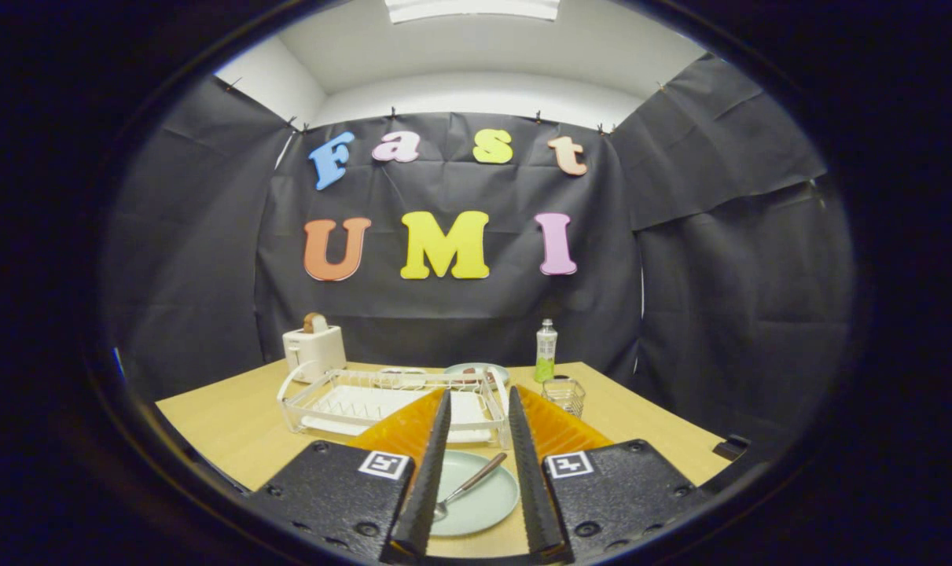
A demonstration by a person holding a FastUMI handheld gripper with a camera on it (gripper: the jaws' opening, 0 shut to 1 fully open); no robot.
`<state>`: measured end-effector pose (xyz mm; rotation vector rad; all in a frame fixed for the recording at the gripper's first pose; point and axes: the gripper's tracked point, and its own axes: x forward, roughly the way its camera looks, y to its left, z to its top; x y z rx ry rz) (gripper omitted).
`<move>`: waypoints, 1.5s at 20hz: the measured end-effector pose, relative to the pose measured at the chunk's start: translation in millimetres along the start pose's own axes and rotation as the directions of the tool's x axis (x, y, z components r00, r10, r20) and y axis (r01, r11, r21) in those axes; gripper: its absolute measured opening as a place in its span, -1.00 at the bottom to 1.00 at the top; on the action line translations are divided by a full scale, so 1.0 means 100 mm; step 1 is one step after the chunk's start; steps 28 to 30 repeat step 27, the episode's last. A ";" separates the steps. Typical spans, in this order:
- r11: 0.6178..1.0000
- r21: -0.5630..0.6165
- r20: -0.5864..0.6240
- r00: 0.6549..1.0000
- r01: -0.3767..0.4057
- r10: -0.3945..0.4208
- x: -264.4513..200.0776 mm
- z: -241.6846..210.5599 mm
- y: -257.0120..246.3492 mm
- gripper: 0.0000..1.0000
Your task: Take the plate from the dish rack, then take the spoon from the basket and place it into the plate.
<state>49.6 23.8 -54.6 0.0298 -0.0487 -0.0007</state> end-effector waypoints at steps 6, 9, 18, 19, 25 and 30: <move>1.000 0.005 -0.013 1.000 0.014 -0.014 -0.14 0.08 -0.13 0.81; 0.999 0.017 -0.014 0.999 0.031 -0.031 -0.17 0.07 -0.21 1.00; 0.999 0.010 -0.045 0.998 0.042 -0.042 -0.21 -0.02 -0.31 1.00; 0.999 0.010 -0.047 0.998 0.038 -0.037 -0.21 -0.02 -0.29 1.00; 1.000 0.010 -0.038 0.999 0.012 -0.012 -0.28 0.02 -0.22 1.00; 1.000 -0.003 -0.022 1.000 0.020 -0.020 -0.32 0.07 -0.23 1.00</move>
